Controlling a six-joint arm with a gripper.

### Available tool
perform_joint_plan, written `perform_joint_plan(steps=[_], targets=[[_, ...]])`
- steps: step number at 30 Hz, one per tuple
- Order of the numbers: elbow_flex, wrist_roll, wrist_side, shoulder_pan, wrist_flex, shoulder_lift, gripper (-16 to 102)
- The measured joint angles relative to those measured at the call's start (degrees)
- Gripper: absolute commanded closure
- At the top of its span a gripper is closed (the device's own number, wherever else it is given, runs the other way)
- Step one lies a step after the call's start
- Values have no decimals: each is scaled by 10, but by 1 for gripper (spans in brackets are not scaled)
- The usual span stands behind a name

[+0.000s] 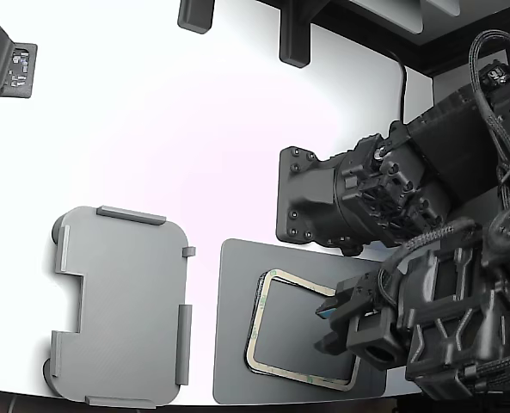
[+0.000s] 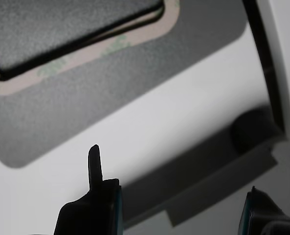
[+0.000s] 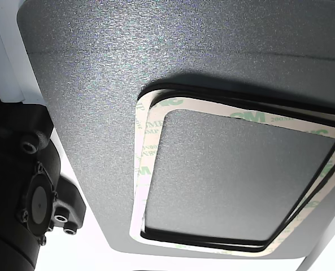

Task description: Grab top frame and put it into gray box.

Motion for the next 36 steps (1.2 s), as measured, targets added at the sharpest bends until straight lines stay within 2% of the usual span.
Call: perform_joint_plan(steps=[5,13,17,19,24,36], targets=[[14,26,-1,69,-20,-40,-6],[-7,79,-15,150,-33,-114,-6],[-28,85,-25,170,-33,-157,-7],[-34,91,-34,176,-36,-174,-14],[-54,97,-54,193,-36,-214,-13],[-125,146,-62,243,-37,-308,-14]])
